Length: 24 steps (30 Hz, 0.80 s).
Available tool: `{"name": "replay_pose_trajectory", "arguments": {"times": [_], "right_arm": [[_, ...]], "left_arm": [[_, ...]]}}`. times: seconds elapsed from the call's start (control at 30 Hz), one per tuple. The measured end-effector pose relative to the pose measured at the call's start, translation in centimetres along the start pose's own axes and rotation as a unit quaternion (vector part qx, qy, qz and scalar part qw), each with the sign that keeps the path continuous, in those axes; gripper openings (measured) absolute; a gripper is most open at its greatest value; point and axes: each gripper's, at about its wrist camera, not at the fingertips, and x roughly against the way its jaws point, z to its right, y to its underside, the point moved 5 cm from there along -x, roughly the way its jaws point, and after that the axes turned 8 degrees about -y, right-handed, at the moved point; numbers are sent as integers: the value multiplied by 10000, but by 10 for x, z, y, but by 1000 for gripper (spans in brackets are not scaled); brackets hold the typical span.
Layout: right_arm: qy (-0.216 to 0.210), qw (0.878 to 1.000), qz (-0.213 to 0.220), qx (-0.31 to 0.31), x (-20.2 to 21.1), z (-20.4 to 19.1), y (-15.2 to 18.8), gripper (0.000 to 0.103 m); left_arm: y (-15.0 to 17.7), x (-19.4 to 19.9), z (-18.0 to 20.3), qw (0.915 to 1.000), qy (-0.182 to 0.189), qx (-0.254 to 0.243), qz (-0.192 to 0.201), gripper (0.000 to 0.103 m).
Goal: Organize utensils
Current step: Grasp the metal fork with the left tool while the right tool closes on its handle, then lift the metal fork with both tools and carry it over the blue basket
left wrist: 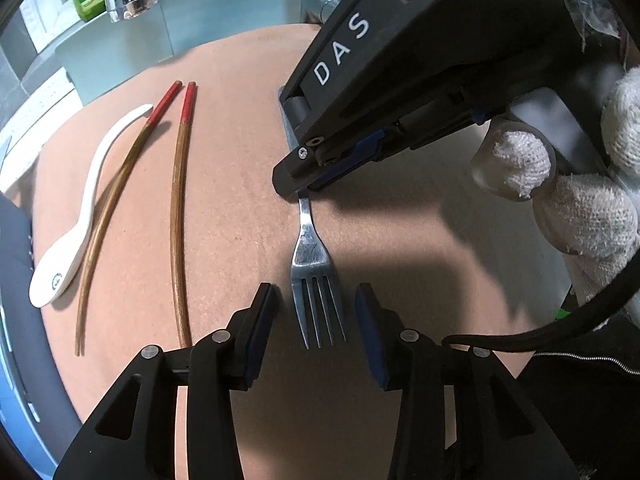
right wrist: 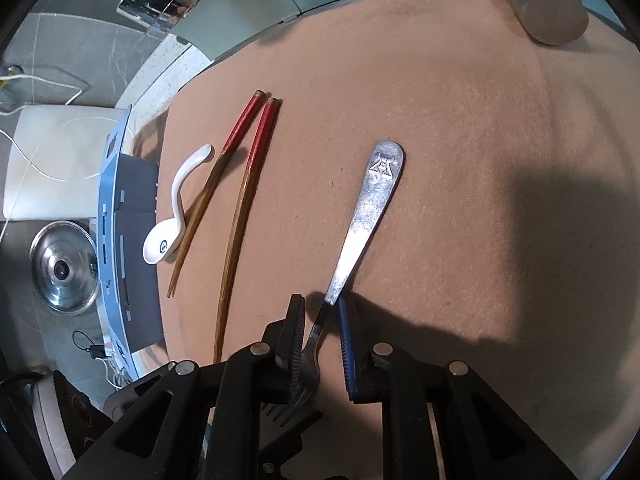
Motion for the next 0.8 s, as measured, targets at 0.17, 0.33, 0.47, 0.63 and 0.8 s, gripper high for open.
{"name": "replay_pose_trajectory", "arguments": {"times": [0.17,0.33,0.47,0.63,0.8], "right_arm": [[-135,9998,54,-136,0,2,-1,10],[-365,9988,-1,-331,-1,3,-1,13],[-402,9987,18,-316,-2,1,0,13],[-617,9972,-19,-431,-4,2,3,13],[-532,9980,86,-323,-4,-1,5,10]], "left_arm": [[6,-8,-13,10000,27,21,50,24],[10,-4,-22,9998,159,115,86,24],[15,-2,-32,9983,440,365,121,24],[16,-1,-41,9955,708,599,186,24],[18,1,-43,9970,586,461,188,24]]}}
